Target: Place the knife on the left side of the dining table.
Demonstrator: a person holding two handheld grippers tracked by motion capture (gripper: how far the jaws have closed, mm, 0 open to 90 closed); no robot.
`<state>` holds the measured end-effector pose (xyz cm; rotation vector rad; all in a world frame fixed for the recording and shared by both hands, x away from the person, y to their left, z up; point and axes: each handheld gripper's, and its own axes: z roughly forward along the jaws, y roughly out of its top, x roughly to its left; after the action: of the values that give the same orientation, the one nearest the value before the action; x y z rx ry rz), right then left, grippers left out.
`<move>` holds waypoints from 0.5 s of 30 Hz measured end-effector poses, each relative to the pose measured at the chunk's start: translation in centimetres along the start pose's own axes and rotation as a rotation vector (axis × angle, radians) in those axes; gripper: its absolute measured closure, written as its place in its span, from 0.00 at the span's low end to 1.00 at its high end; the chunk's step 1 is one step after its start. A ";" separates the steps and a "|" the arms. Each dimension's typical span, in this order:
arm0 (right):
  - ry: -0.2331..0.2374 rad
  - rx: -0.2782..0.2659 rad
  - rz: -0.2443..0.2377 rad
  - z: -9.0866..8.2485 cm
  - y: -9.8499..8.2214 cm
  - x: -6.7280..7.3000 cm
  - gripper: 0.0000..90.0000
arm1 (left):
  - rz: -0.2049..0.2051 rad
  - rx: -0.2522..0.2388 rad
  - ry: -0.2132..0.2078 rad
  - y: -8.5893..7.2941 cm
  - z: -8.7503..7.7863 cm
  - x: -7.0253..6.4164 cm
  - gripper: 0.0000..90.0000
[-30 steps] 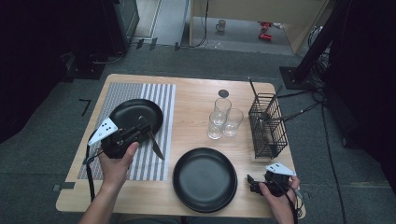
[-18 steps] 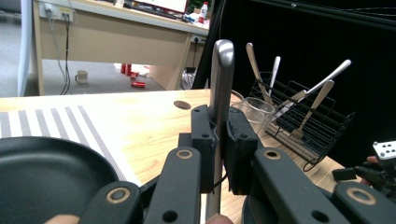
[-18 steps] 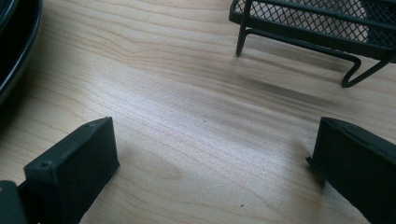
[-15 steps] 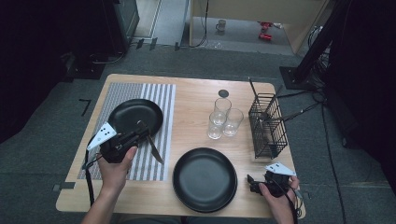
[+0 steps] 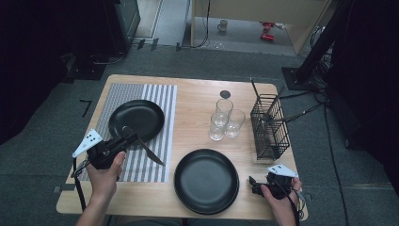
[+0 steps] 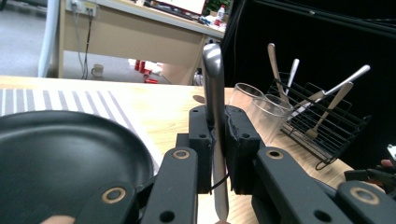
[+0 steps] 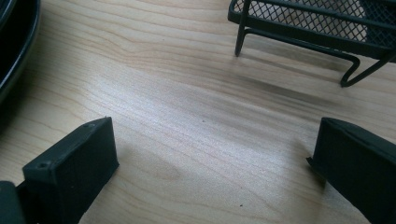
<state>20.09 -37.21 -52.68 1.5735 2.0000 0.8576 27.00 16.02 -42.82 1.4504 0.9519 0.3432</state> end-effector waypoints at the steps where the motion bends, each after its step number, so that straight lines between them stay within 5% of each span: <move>1: 0.000 0.000 0.000 0.0 0.0 0.0 0.00 | -0.008 -0.002 0.004 -0.1 -0.2 0.3 0.92; 15: -0.001 0.000 0.002 0.0 0.0 0.0 0.00 | -0.079 -0.002 0.090 -2.0 -2.2 3.4 0.87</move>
<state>20.09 -37.21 -52.68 1.5757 1.9979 0.8569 26.84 19.62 -45.45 1.4006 1.0786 0.3537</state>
